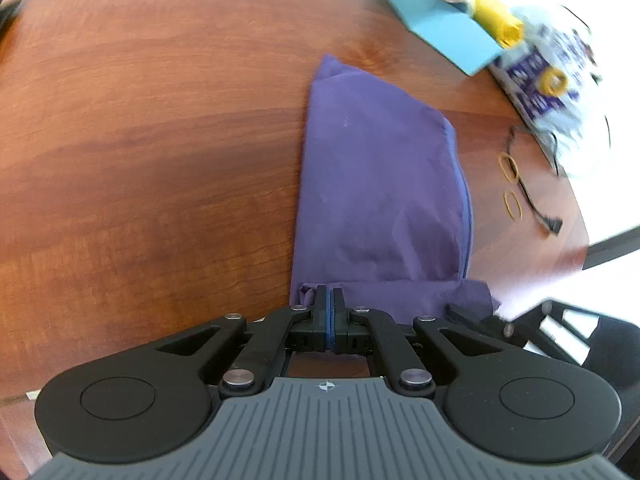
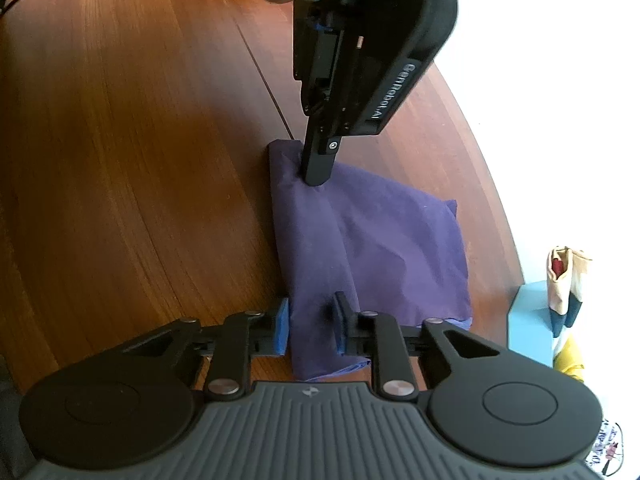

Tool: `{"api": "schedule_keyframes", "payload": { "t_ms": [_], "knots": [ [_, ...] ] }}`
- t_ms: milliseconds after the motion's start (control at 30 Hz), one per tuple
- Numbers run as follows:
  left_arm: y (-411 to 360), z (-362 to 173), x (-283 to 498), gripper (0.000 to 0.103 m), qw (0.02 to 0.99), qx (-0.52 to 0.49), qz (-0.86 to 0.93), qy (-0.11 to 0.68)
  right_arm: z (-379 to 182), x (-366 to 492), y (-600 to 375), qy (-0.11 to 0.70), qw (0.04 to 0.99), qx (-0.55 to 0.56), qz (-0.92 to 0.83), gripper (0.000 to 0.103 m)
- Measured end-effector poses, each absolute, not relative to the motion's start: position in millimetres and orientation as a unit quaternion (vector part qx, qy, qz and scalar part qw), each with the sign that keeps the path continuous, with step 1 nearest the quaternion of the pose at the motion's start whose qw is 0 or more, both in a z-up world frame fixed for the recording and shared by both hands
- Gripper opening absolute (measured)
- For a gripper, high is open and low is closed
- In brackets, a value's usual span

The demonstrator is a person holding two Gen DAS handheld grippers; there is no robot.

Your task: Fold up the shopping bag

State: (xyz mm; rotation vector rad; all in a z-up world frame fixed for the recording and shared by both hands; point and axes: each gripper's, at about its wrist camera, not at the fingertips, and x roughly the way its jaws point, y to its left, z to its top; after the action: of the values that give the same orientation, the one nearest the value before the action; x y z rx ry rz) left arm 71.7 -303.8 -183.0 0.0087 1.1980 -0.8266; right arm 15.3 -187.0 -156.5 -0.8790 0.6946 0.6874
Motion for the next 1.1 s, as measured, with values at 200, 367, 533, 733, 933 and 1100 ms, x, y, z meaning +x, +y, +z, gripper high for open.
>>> {"api": "schedule_keyframes", "payload": {
  "t_ms": [200, 367, 533, 733, 933, 1100],
  "knots": [
    [-308, -160, 27, 0.045, 0.768, 0.125, -0.467, 0.420, -141, 26, -200, 0.345, 0.800, -0.348, 0.347, 0.018],
    [-316, -156, 7, 0.046, 0.769, 0.200, -0.483, 0.367, -131, 36, -215, 0.377, 0.794, -0.296, 0.374, 0.019],
    [-325, -146, -10, 0.051, 0.754, 0.272, -0.508, 0.316, -121, 48, -225, 0.398, 0.785, -0.264, 0.395, 0.018],
    [-338, -145, -16, 0.055, 0.716, 0.325, -0.527, 0.323, -115, 61, -247, 0.413, 0.770, -0.231, 0.428, 0.018],
    [-353, -158, -14, 0.036, 0.691, 0.372, -0.522, 0.333, -119, 83, -265, 0.435, 0.759, -0.177, 0.452, 0.018],
    [-361, -163, -9, 0.027, 0.664, 0.391, -0.538, 0.342, -127, 110, -274, 0.464, 0.744, -0.118, 0.466, 0.018]
  ]
}}
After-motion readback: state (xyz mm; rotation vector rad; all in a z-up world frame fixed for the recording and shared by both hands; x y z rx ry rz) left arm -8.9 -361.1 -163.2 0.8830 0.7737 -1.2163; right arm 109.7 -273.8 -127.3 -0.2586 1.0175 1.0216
